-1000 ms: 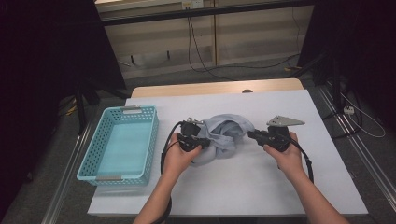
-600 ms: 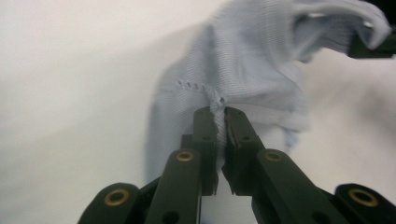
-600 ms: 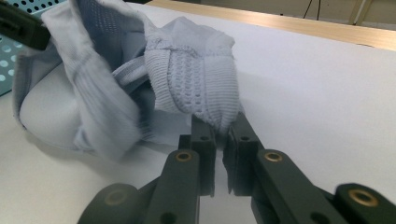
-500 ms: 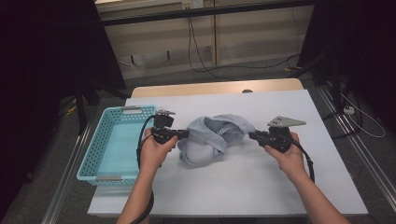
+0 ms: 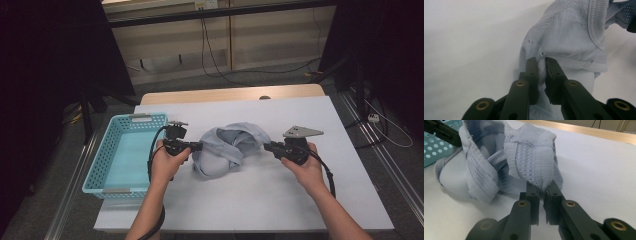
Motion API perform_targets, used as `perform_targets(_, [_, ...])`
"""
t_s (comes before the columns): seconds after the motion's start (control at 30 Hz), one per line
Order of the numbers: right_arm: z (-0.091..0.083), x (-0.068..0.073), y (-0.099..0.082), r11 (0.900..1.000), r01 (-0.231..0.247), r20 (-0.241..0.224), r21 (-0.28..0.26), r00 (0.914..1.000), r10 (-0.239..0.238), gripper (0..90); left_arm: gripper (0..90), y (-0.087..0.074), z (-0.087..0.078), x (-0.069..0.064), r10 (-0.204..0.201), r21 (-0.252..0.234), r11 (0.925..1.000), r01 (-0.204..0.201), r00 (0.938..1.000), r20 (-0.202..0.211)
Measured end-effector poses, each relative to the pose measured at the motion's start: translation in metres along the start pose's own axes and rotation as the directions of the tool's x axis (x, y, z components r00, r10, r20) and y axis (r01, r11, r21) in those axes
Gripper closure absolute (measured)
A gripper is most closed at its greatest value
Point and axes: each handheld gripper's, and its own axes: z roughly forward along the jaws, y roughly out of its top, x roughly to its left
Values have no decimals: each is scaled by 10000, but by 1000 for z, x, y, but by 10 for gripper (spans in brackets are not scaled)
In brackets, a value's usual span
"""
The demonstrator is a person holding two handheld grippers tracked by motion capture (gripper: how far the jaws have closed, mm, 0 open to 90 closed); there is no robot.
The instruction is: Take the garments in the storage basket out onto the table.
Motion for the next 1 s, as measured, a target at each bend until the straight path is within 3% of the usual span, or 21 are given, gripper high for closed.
perform_targets(0.2, [0,2,0,10000,-11,-27,51,10000,11,838,650,-1,0,-8,360,134,9993,-359,9993,-101])
perform_targets(0.37, [0,3,0,9999,45,1,121,10000,-45,838,458,-1,-3,-13,693,-38,9976,-694,9972,-291])
perform_targets(0.43, [0,4,0,9999,64,6,136,10000,-64,838,433,-1,-5,-15,648,-139,9978,-652,9975,-291])
perform_targets(0.5, [0,5,0,9997,66,0,247,10000,-66,838,346,-1,-7,-17,869,-113,9961,-875,9952,-452])
perform_targets(0.6, [0,5,0,9996,83,-15,269,10000,-82,838,277,-2,-11,-20,916,-351,9950,-937,9942,-558])
perform_targets(0.67, [0,5,1,9996,79,6,275,10000,-79,838,230,-2,-15,-22,1161,-386,9921,-1191,9906,-722])
perform_targets(0.83, [-1,7,3,9995,117,17,297,9999,-117,838,189,2,-24,-30,1247,-678,9893,-1295,9896,-714])
perform_targets(1.0, [0,9,5,9994,148,-1,303,9999,-148,838,184,4,-26,-47,1396,-920,9855,-1427,9894,-393])
